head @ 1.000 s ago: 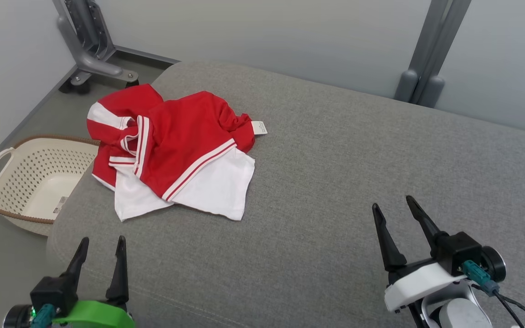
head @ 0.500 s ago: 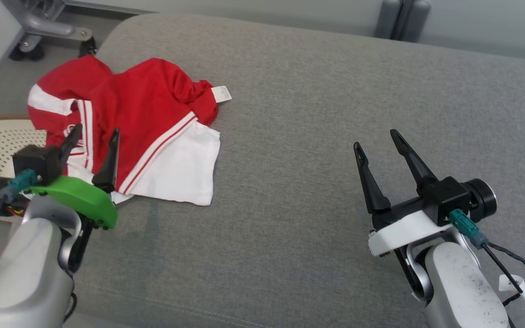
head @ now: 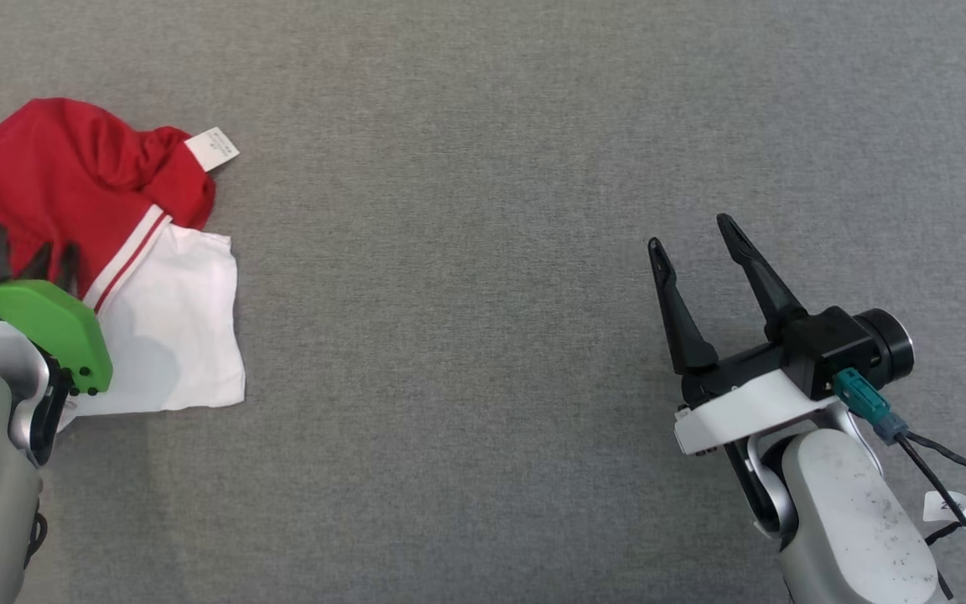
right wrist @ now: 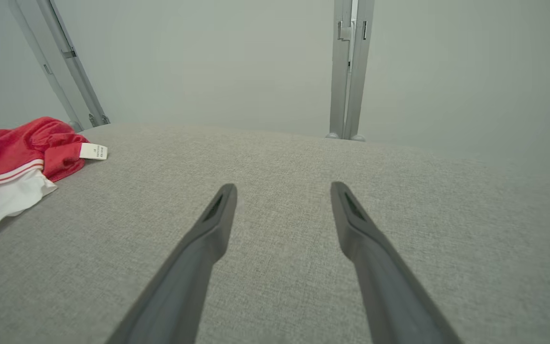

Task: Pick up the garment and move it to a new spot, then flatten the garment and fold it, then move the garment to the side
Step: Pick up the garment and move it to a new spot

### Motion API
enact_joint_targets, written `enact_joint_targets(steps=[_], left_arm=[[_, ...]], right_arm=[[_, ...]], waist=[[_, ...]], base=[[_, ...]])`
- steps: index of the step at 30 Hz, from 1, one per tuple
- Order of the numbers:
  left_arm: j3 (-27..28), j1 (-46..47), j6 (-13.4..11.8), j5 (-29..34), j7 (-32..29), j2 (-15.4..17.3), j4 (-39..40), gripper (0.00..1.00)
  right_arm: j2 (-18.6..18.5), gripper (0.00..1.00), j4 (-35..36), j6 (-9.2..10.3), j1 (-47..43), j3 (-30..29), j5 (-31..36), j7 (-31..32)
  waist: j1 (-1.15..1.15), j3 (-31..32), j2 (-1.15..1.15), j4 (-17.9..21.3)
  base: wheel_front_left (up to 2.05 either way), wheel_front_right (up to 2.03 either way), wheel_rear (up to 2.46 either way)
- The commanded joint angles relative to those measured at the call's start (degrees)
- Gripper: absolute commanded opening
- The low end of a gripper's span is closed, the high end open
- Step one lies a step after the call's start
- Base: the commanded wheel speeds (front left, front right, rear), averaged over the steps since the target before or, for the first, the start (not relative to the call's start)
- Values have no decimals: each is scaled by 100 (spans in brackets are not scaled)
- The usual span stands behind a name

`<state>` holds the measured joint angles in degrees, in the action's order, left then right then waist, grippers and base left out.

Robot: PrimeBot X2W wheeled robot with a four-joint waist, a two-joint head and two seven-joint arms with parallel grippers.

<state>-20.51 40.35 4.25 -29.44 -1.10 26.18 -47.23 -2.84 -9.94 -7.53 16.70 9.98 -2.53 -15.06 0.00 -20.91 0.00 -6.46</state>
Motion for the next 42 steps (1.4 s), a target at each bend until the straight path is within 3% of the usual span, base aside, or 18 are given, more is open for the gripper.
enact_joint_targets(steps=[1,7,12,18,23,31,37,42], left_arm=[[-1,98,-15,4,-11,33,-107,0],[-90,22,23,23,-34,77,-347,0],[-84,57,-9,38,199,148,9,0],[-78,163,54,-65,54,226,1052,0],[-87,184,-22,-85,-346,402,2515,0],[-3,-74,-289,-502,-1284,489,5128,0],[-34,-225,-507,-1011,-1766,276,6562,0],[-46,-445,-657,-1931,-2103,-154,7207,0]], right_arm=[[-8,100,17,8,-17,-12,-29,-18],[-9,100,-37,8,-173,-78,-102,-18],[-10,100,-60,8,-316,-147,-157,-18],[-11,100,-86,8,-530,-167,-269,-18],[-10,100,-69,8,-685,-138,-359,-18],[-8,100,21,8,-864,-102,-514,-18],[-11,100,71,8,-924,-74,-613,-18],[-13,100,111,8,-967,-78,-664,-18]], waist=[[0,-159,0,229],[0,73,0,174],[0,347,0,96],[0,791,0,57],[0,1148,0,231],[0,1443,0,865],[0,1482,0,1567],[0,1470,0,2285]], base=[[0,0,0],[0,0,0],[0,0,0],[0,0,0],[0,0,0],[0,0,0],[0,0,0],[0,0,0]])
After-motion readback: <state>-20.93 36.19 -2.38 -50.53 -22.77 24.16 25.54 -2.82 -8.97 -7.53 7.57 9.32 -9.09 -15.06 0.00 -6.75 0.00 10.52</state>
